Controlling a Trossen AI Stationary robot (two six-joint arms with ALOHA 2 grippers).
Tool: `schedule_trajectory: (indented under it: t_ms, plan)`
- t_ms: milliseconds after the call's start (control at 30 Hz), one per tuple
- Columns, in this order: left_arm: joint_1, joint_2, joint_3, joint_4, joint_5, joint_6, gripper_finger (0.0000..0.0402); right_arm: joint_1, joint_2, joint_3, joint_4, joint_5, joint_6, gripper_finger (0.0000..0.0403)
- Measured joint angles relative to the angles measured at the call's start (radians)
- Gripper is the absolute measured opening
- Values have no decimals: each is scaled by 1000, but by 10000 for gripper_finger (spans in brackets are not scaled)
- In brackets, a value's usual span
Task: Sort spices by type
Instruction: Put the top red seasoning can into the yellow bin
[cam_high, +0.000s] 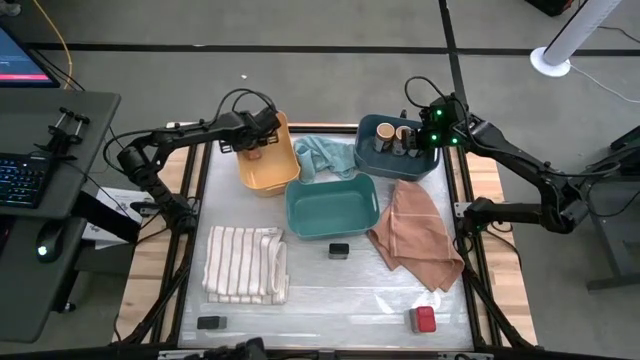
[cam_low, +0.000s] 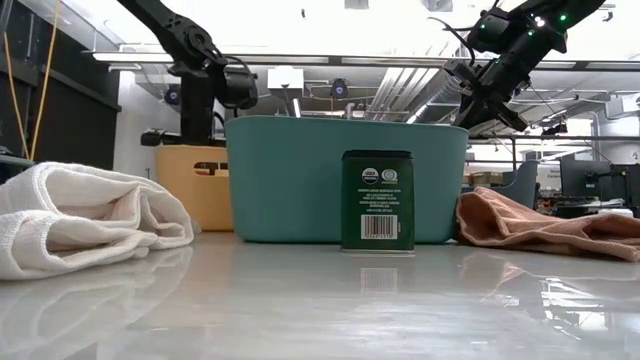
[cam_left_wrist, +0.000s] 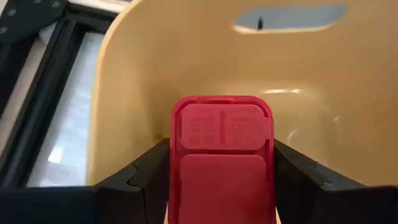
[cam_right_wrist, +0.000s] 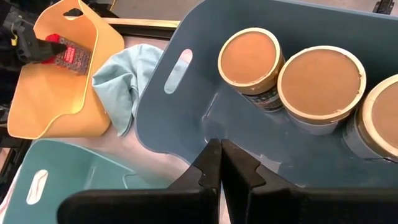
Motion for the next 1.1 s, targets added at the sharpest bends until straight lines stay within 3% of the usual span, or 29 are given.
schedule_trajectory:
  t_ms: [367,1100]
  plan:
    - [4,0,0,32,-29,1,230,0,0,0,-30,-14,-13,0]
    - [28,0,0,30,15,160,232,0,0,0,-39,-14,-46,0]
